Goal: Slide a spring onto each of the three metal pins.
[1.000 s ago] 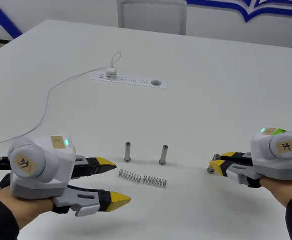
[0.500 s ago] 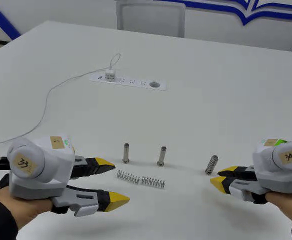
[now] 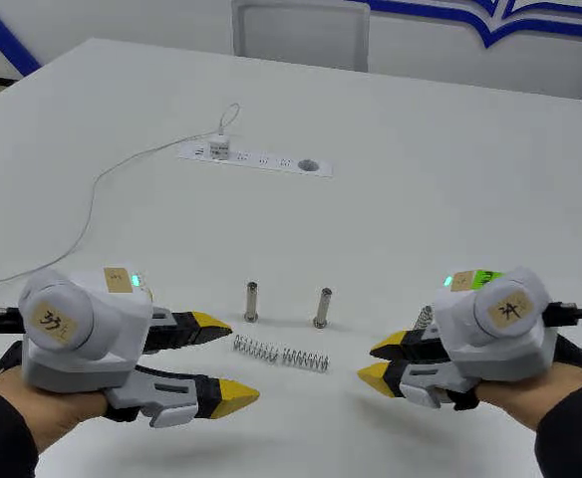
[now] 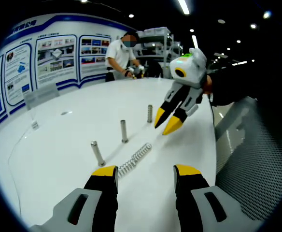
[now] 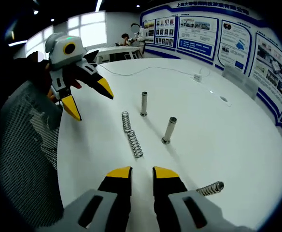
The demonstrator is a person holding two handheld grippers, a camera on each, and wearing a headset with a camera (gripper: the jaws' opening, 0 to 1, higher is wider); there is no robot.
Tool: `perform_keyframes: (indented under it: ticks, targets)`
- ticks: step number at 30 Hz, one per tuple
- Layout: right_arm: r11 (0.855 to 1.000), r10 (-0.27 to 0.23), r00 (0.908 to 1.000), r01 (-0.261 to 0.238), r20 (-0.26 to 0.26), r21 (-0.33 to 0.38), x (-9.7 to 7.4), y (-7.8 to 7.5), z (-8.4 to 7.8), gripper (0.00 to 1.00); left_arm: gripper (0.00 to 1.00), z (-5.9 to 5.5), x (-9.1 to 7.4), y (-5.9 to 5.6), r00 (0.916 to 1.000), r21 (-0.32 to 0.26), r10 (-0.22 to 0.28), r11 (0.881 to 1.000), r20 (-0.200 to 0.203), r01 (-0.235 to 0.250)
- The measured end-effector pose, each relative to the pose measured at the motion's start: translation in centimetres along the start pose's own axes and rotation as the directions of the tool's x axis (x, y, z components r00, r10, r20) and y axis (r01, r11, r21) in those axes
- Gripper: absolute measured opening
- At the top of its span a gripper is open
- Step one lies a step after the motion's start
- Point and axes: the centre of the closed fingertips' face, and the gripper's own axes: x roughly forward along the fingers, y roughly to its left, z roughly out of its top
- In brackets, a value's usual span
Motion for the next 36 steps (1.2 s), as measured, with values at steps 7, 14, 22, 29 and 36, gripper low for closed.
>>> perform_keyframes:
  ticks: [7, 14, 22, 29, 36]
  targets:
    - [0.992, 0.061, 0.9978, -0.063, -0.026, -0.109, 2.8, 1.4, 2.8, 0.18, 0.47, -0.1, 0.0, -0.2, 1.0, 0.004, -0.003, 1.0, -0.007, 0.003]
    - [0.98, 0.093, 0.9922, -0.106, -0.084, -0.168, 5.1, 2.0, 3.4, 0.18, 0.46, -0.1, 0.0, -0.2, 1.0, 0.005, -0.003, 1.0, -0.008, 0.003]
    - [0.971, 0.095, 0.9853, -0.123, -0.142, -0.203, 6.7, 1.9, 3.4, 0.17, 0.46, -0.1, 0.0, -0.2, 1.0, 0.003, -0.002, 1.0, -0.007, 0.002]
    - [0.965, 0.111, 0.9759, -0.151, -0.188, -0.215, 7.4, 1.8, 2.9, 0.12, 0.45, -0.1, 0.0, -0.2, 1.0, 0.003, -0.003, 1.0, -0.008, 0.003]
    - [0.97, 0.103, 0.9783, -0.139, -0.18, -0.199, 6.7, 1.7, 3.0, 0.12, 0.44, 0.0, 0.0, -0.3, 1.0, 0.002, -0.004, 1.0, -0.008, 0.004]
